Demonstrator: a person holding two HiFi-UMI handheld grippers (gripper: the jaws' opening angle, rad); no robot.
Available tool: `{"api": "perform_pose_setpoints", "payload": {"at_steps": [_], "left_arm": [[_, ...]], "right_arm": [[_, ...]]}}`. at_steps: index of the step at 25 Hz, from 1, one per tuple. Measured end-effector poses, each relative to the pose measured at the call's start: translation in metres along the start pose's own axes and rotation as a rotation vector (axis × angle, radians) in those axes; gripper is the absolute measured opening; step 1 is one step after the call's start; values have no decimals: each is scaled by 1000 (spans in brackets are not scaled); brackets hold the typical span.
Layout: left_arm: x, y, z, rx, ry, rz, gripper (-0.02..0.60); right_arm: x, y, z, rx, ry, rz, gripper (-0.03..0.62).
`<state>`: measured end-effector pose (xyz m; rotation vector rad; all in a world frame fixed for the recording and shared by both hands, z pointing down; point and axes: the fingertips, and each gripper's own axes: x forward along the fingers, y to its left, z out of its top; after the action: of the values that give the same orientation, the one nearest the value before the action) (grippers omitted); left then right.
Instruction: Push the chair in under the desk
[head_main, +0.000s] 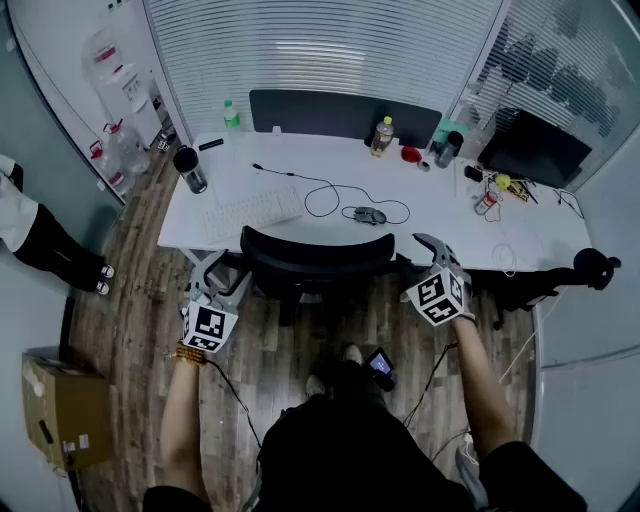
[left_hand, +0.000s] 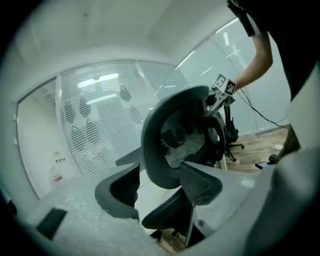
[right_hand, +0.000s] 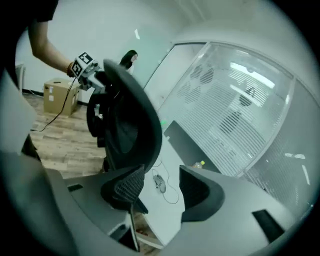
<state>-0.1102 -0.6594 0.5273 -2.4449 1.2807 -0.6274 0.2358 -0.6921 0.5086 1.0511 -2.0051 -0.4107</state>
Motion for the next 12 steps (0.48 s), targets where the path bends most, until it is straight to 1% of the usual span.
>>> {"api": "perform_pose_setpoints", "payload": {"at_steps": [2, 4, 6, 7, 8, 10, 12], "left_arm": [[-10, 17, 23, -39, -56, 49, 245], [-18, 30, 48, -103, -125, 92, 232], [-24, 37, 74, -162, -193, 119, 225], [-26, 38, 87, -187, -221, 129, 225], [-28, 38, 99, -213, -244, 139, 204], [-31, 34, 123, -261, -290, 150, 199], [-33, 27, 143, -292, -328, 152, 195]], "right_arm": [[-15, -22, 20, 36, -53, -56, 210], [-31, -40, 41, 87, -120, -104, 201], [-46, -49, 66, 136, -195, -138, 194], [-53, -51, 79, 158, -231, -151, 190], [-59, -51, 92, 179, -265, -161, 184], [-68, -46, 117, 219, -329, -170, 178], [-74, -36, 141, 242, -386, -171, 167]]}}
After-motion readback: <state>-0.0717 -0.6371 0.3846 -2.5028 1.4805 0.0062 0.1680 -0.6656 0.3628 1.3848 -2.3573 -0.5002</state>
